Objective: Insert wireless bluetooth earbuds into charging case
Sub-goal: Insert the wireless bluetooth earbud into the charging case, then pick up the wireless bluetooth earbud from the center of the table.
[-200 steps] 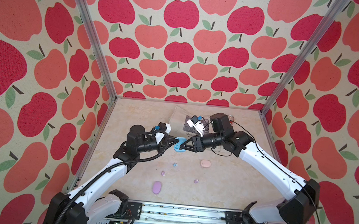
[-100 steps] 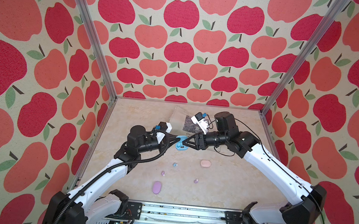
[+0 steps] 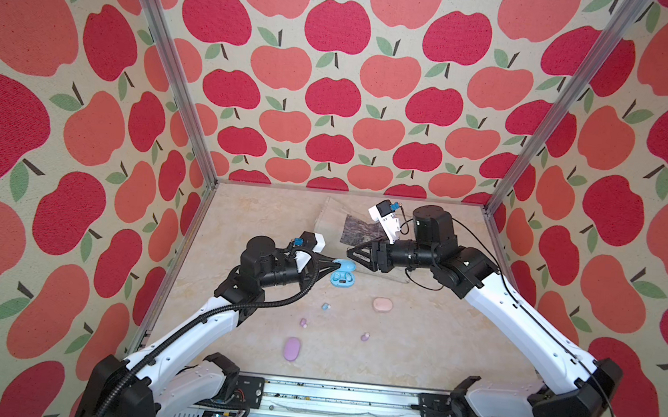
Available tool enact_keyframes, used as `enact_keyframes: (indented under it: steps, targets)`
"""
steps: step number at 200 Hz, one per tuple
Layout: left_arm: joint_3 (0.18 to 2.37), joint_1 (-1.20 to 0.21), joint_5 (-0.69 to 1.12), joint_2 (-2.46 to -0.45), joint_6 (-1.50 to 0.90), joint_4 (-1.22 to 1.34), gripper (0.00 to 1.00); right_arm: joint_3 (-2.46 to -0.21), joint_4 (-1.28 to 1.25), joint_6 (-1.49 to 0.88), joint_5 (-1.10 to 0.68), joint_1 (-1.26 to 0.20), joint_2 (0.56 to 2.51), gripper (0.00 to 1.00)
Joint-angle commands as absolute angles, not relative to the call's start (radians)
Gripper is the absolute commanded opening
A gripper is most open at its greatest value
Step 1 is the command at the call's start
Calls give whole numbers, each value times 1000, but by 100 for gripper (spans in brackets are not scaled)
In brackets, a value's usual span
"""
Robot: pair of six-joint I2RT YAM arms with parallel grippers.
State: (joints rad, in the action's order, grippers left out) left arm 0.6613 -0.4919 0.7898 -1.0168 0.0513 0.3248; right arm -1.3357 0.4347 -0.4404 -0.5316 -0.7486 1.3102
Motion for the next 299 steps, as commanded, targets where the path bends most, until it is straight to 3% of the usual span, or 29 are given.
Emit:
enact_keyframes:
  steps: [1, 35, 76, 112, 154, 177, 198, 232, 257, 299]
  targets:
    - [698, -500, 752, -984, 83, 317, 0, -1315, 427, -463, -506, -750, 1267, 48]
    - [693, -507, 632, -938, 113, 275, 0, -1265, 448, -477, -434, -774, 1229, 48]
    - [662, -506, 347, -856, 100, 191, 0, -1209, 572, -574, -281, -775, 1235, 51]
    - [593, -470, 156, -724, 43, 105, 0, -1179, 594, -627, -297, -804, 1373, 50]
    - [495, -433, 52, -523, -36, 5, 0, -1342, 685, -737, -206, -896, 1638, 47]
    - [448, -427, 2, -389, -80, -55, 0, -1516, 746, -518, -282, -920, 1811, 47]
    - [427, -419, -19, -277, -103, -130, 0, -1635, 846, -101, -365, -917, 1919, 48]
    - [426, -416, -28, -170, -101, -242, 0, -1716, 963, 410, -257, -917, 2042, 48]
    - [440, -415, -41, -143, -88, -298, 0, -1738, 933, 548, -252, -917, 2106, 47]
    - [441, -414, -41, -130, -94, -325, 0, -1735, 888, 582, -258, -936, 2162, 47]
